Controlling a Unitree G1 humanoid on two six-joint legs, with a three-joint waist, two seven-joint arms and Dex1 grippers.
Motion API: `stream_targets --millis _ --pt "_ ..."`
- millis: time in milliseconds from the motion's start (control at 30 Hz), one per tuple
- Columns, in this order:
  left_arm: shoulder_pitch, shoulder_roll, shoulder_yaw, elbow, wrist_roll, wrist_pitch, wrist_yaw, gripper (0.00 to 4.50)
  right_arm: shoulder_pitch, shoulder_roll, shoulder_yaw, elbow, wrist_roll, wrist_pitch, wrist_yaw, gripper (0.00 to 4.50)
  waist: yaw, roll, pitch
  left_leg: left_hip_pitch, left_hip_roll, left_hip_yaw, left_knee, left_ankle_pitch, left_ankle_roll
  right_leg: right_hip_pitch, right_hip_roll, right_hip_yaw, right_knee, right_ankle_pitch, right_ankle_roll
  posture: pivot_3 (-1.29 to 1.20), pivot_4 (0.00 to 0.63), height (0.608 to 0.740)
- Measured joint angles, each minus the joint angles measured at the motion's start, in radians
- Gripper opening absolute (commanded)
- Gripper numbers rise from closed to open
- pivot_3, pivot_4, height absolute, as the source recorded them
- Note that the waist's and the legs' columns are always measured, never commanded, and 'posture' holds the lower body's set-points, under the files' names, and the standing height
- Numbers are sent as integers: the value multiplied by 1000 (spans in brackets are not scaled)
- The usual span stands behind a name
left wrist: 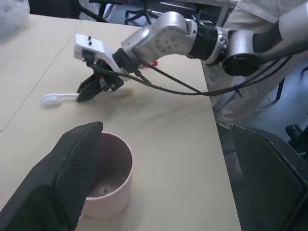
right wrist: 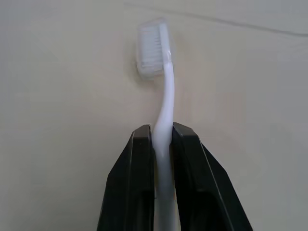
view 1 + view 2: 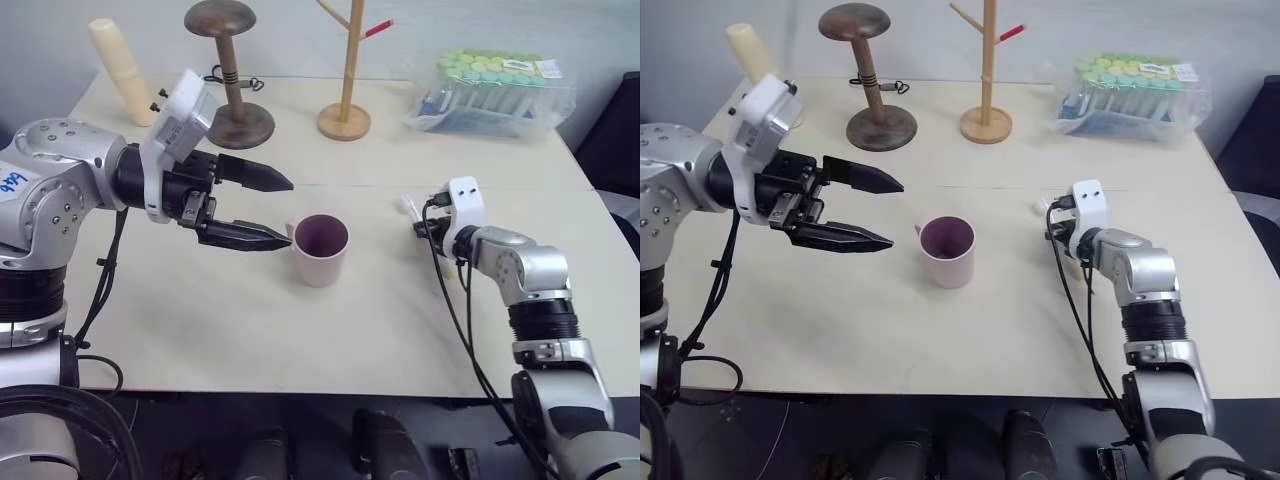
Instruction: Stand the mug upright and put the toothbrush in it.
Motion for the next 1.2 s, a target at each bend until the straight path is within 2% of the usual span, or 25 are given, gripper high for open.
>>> stream_targets --millis 133,267,467,667,700,833,967,1067,1100,1200 --pt "74 35 40 27 6 3 22 4500 -60 125 -55 -260 191 26 8 202 -18 1 1 0 0 0 0 0 -1 -8 0 -1 10 0 -1 0 150 740" --pt "105 52 88 27 6 3 47 4500 -89 257 -51 -344 271 41 -43 202 -16 1 1 0 -1 -1 0 0 -1 -8 -2 -1 12 0 -1 0 150 740" --pt "107 54 119 27 4 4 96 4500 -65 383 65 -330 227 -49 -62 202 -18 1 1 -1 -3 -1 0 0 -1 -8 -2 -1 12 0 -1 0 150 740" --pt "106 53 134 22 -10 7 118 4500 -51 393 124 -257 158 -157 -29 202 -22 1 1 0 -3 0 0 0 -1 -8 -2 -1 12 0 -1 0 150 740" --pt "106 53 134 18 -11 7 122 4500 -39 390 135 -257 150 -166 -17 924 -23 1 1 0 -3 0 0 0 -1 -8 -1 -1 12 0 -1 0 150 740" --pt "105 39 134 12 -11 5 139 4500 12 380 169 -268 143 -176 15 2109 -21 1 1 0 -3 0 0 0 -1 -8 -2 -1 12 0 -1 0 150 740" --pt "90 32 134 17 -10 0 148 4500 49 343 167 -338 150 -173 32 3519 -20 1 1 0 -3 0 0 0 -1 -8 -2 -1 12 0 -1 0 150 740" --pt "88 20 133 20 -10 -8 146 4500 92 251 144 -460 207 -111 50 4478 -16 1 1 0 -3 -1 0 0 -1 -8 -2 -1 12 0 -1 0 150 740" --pt "88 18 133 24 -10 -8 145 4500 102 216 132 -485 226 -88 61 4478 -15 1 1 0 -2 0 0 0 -1 -8 -2 -1 12 0 -1 0 150 740" --pt "88 16 134 28 -12 -15 134 4500 135 21 73 -586 324 17 145 4478 -10 1 1 -1 -3 1 0 0 0 -8 -3 0 11 0 -1 0 150 740"
